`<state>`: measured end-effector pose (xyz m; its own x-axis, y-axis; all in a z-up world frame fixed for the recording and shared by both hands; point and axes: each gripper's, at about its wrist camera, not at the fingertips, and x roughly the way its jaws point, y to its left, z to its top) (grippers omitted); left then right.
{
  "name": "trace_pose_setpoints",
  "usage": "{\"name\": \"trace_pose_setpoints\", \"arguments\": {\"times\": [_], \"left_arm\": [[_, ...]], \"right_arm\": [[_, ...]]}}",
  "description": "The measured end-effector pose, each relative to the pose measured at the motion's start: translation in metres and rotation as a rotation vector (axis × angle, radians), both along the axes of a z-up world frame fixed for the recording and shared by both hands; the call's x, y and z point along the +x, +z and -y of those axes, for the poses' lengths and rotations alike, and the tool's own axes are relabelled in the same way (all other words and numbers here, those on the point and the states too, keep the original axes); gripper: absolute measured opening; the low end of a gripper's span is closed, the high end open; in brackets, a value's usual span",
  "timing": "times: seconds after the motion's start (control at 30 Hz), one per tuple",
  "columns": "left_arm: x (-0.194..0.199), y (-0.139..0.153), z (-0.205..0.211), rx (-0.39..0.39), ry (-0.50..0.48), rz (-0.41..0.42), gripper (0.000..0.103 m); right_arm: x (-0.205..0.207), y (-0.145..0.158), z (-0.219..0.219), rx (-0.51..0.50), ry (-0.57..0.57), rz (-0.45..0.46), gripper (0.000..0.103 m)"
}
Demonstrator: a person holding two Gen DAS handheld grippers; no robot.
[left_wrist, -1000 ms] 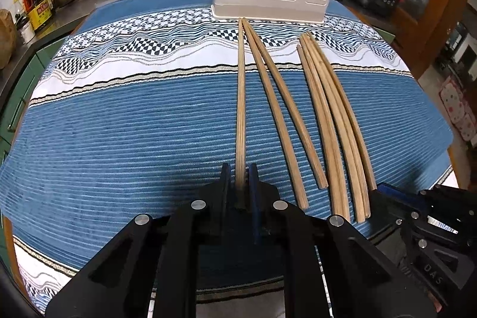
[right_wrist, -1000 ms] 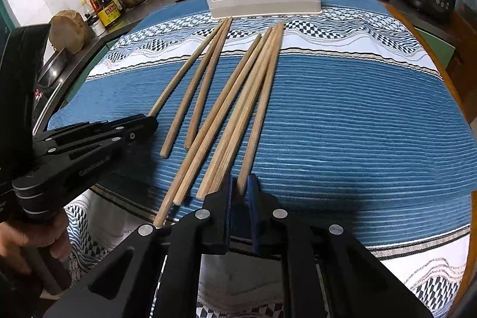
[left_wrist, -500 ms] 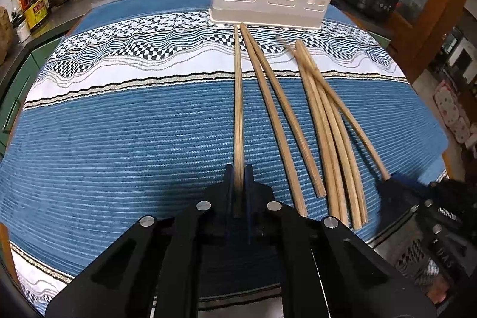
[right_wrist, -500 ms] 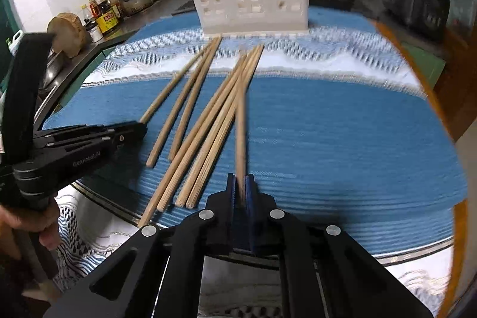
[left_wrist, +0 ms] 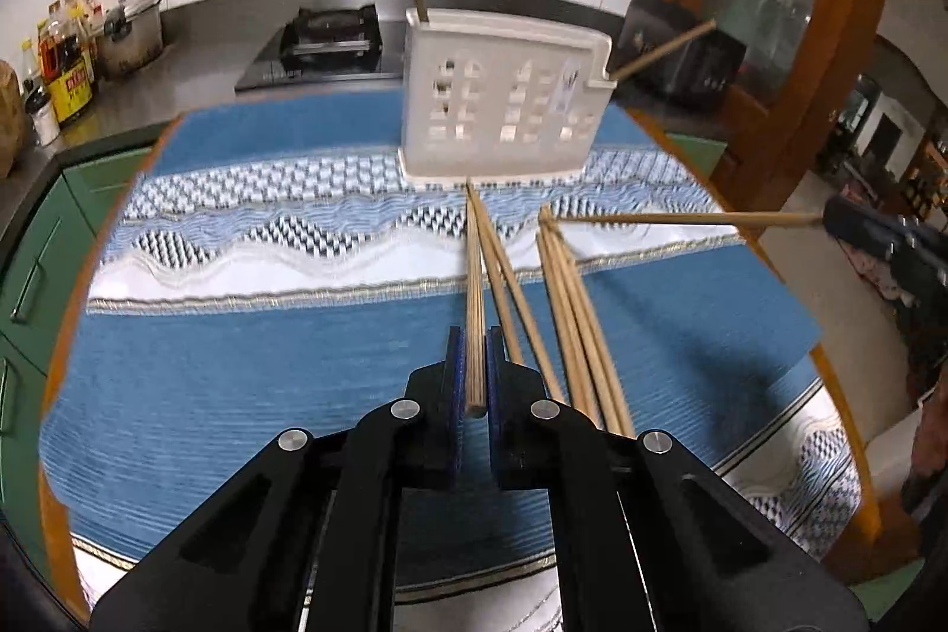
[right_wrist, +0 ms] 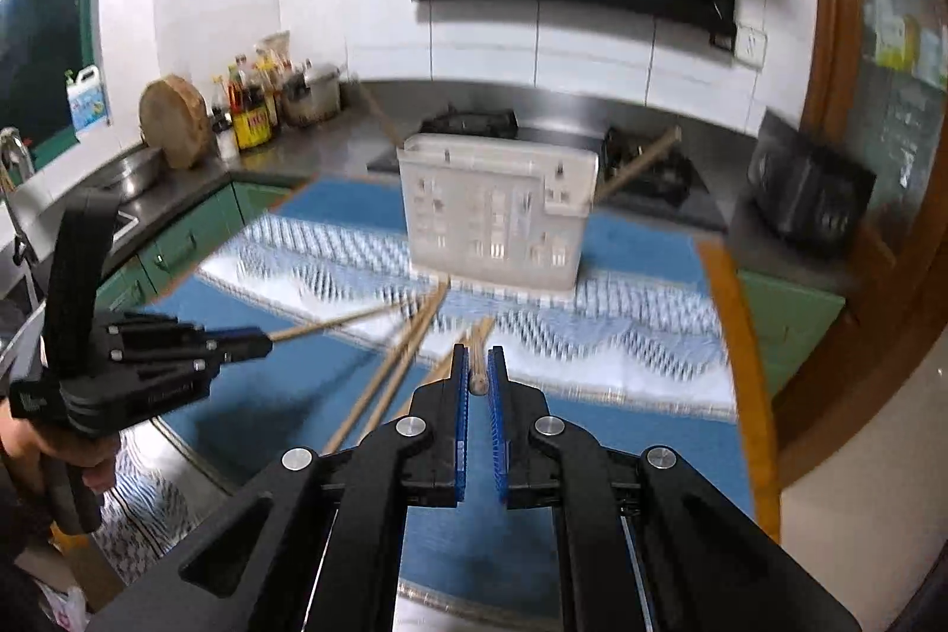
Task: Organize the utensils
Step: 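Drop the left tool's chopstick into the holder while the right tool releases its own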
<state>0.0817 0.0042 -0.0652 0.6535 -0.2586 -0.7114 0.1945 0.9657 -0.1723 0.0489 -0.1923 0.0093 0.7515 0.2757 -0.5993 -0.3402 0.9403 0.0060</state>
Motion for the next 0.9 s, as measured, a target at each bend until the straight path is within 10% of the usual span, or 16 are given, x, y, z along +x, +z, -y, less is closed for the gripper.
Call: {"name": "trace_pose_setpoints", "arguments": {"times": [0.9], "left_arm": [[0.050,0.091,0.005,0.018,-0.109,0.146,0.005]], "right_arm": [[0.120,0.158,0.043,0.074,0.044,0.127,0.007]]}}
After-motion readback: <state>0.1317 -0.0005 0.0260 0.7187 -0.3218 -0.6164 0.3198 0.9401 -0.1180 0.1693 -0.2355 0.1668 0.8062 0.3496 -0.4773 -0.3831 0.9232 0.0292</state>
